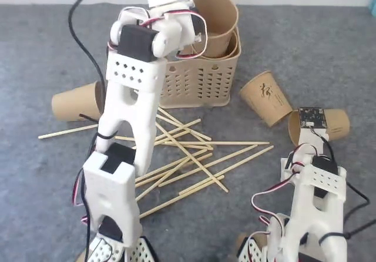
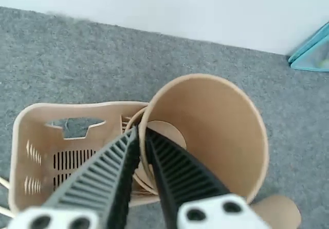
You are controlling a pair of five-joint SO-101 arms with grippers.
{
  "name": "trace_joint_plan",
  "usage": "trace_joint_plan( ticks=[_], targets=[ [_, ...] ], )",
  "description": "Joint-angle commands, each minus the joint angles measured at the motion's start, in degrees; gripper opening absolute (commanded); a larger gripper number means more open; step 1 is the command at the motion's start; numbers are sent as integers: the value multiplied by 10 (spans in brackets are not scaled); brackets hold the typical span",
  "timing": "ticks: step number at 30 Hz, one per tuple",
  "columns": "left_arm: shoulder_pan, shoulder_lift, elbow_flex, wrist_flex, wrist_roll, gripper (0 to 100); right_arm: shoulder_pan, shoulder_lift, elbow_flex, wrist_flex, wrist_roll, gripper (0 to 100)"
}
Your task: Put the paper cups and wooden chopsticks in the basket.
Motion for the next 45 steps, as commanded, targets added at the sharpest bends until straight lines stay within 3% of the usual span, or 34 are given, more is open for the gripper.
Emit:
trace_joint_plan(
  ticks=[1, 4, 10, 15, 22, 26, 31, 36, 45],
  targets=[
    [17, -14, -46, 37, -20, 153, 3, -22, -3, -7, 7, 9],
    [18, -27, -89, 88, -19, 245, 3, -22, -3, -7, 7, 9],
    [-38, -102, -104, 114, -20, 250, 8, -23, -5, -5, 6, 9],
    [-119, -222, 49, 114, -25, 250, 15, -67, -22, 51, -39, 10],
    [-185, -401, 353, 84, -70, 250, 33, -301, 44, 84, -57, 10],
    [-242, -490, 538, 11, -71, 250, 34, -436, 63, 105, -57, 24],
    [-304, -584, 810, -135, -71, 250, 26, -526, 37, 145, -61, 126],
    [-337, -669, 1028, -265, -99, 250, 1, -502, -20, 152, -61, 128],
    [-404, -714, 1240, -401, -204, 250, -3, -329, -119, 119, -61, 135]
  ],
)
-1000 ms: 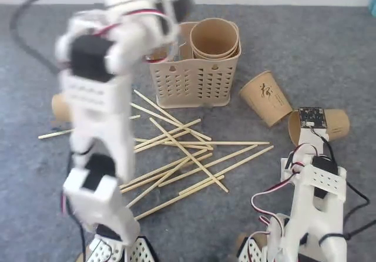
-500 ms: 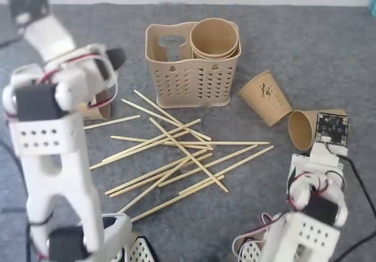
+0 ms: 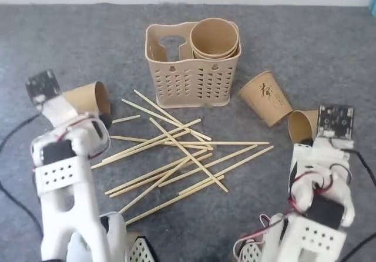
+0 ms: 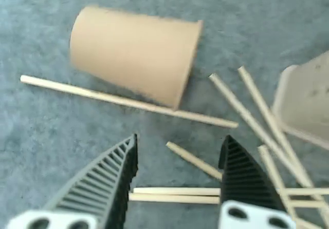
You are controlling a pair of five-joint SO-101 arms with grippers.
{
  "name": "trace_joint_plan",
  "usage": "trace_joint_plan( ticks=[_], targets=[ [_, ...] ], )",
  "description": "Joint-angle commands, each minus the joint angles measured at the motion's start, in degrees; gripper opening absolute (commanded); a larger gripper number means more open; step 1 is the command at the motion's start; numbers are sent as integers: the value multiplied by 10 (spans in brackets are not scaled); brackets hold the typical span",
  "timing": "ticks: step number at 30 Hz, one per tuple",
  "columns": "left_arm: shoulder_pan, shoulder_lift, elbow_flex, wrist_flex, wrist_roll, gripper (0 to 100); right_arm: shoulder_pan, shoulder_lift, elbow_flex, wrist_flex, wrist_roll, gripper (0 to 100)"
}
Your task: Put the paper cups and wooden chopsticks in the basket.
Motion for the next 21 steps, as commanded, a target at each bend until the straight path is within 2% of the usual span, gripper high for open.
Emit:
trace_joint_plan(
  ticks=[1, 4, 9, 13, 21],
  targets=[
    [-21, -26, 32, -55, -31, 250, 2, 106, -74, -39, -4, 135],
    [-25, -22, 43, -81, -34, 250, 7, 169, -96, -69, -2, 147],
    [-25, -22, 67, -130, -49, 250, 3, 268, -134, -92, -2, 256],
    [-25, -22, 67, -135, -49, 250, -25, 332, -160, -108, -5, 260],
    [-25, -22, 67, -135, -50, 250, -30, 451, -162, -225, 9, 262]
  ],
)
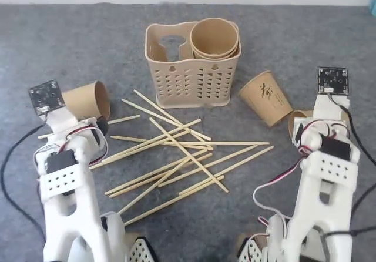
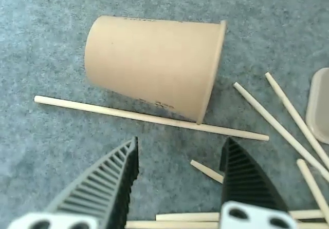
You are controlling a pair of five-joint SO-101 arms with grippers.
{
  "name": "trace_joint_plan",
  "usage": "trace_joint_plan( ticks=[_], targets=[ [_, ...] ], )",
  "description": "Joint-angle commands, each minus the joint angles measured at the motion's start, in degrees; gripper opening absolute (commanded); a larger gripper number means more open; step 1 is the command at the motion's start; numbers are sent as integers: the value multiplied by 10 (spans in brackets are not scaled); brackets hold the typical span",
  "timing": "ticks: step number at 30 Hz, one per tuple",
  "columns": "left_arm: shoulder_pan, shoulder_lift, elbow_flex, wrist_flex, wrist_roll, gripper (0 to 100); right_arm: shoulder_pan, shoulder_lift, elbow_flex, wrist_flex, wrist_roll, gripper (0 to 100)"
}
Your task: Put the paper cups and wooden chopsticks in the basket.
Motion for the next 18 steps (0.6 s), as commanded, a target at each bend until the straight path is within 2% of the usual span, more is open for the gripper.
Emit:
trace_joint_plan(
  ticks=[1, 8, 14, 18],
  targets=[
    [-3, -16, -6, -17, -6, 250, -7, 55, -35, -61, 19, 262],
    [-3, -16, -6, -17, -6, 250, 22, 116, -36, -130, 76, 253],
    [-3, -15, 1, -32, -6, 250, 99, 133, -43, -209, 76, 60],
    [-3, -16, 4, -35, -6, 250, 130, 151, -92, -174, 74, 12]
  ],
)
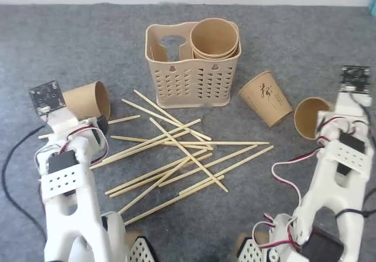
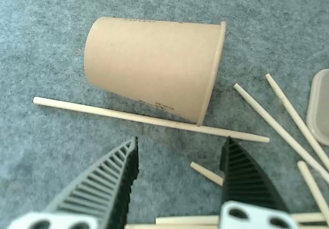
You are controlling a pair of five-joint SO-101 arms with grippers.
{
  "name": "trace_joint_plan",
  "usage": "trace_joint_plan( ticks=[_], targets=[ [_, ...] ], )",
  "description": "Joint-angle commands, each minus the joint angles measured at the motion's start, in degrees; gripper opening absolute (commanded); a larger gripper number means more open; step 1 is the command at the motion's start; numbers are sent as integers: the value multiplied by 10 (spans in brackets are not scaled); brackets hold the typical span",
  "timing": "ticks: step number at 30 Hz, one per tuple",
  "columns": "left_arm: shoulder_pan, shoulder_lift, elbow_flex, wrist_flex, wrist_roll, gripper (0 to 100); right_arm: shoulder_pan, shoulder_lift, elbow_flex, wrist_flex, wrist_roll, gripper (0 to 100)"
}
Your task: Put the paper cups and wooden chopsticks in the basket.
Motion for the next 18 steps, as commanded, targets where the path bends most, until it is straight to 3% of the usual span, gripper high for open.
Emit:
trace_joint_plan(
  ticks=[1, 18],
  targets=[
    [-2, -16, -4, -15, -6, 250, 34, 13, -84, 36, 5, 12],
    [-2, -16, -4, -16, -5, 250, 38, 132, -553, 554, -141, 8]
  ],
)
